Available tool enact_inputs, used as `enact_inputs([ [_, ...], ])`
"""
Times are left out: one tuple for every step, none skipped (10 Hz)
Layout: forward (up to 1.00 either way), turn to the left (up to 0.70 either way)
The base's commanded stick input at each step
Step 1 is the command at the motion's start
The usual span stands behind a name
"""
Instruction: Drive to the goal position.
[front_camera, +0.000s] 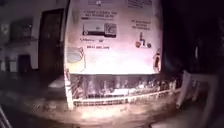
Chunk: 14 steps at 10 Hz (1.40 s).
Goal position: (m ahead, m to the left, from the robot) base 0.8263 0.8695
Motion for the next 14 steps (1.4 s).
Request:
enact_inputs([
  [0.0, 0.0],
  [0.0, 0.0],
  [0.0, 0.0],
  [0.0, 0.0],
  [0.0, 0.0],
  [0.0, 0.0],
  [0.0, 0.0],
  [0.0, -0.2],
  [0.0, -0.43],
  [0.0, -0.45],
  [0.0, -0.45],
  [0.0, -0.45],
  [0.0, -0.45],
  [0.0, -0.45],
])
